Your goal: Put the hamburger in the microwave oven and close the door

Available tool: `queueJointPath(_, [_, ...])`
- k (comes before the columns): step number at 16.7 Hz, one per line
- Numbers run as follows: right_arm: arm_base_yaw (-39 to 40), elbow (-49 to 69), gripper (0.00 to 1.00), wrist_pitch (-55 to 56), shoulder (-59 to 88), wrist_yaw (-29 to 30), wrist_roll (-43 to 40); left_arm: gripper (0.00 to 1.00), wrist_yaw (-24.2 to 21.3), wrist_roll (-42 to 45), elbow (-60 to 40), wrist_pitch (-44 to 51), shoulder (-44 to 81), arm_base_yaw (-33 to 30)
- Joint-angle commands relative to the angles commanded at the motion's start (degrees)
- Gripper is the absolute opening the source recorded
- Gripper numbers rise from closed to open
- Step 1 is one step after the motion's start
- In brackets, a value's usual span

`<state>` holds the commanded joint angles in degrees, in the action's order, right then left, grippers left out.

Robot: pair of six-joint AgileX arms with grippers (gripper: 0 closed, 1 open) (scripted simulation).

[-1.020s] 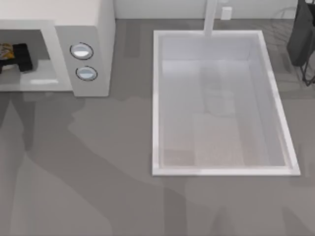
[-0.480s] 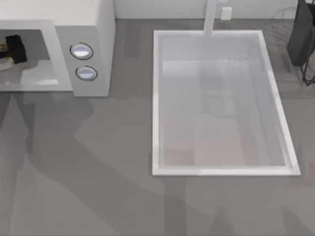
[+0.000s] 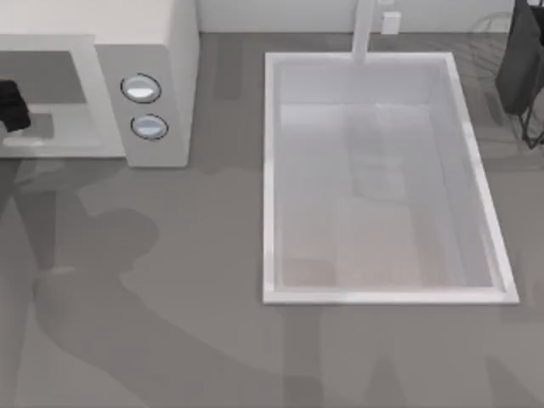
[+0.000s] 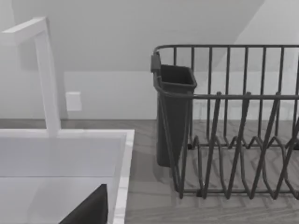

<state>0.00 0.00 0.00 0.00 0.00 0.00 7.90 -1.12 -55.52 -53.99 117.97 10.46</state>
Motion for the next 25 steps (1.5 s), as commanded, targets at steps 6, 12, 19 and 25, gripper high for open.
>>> queueJointPath(6, [0.0,0.0,1.00,0.0,0.0,0.0,0.0,1.00,-3.0,1.5,14.6,-6.3,-6.4,2.5])
queueJointPath(12, [0.0,0.0,1.00,0.0,0.0,0.0,0.0,1.00,-7.4,3.0,28.3,-8.5,-10.7,4.7])
queueJointPath(19, [0.0,0.0,1.00,0.0,0.0,0.0,0.0,1.00,-9.3,3.5,34.8,-6.9,-9.6,5.5])
queueJointPath(25, [0.0,0.0,1.00,0.0,0.0,0.0,0.0,1.00,-9.2,3.4,33.5,-7.8,-11.1,4.6])
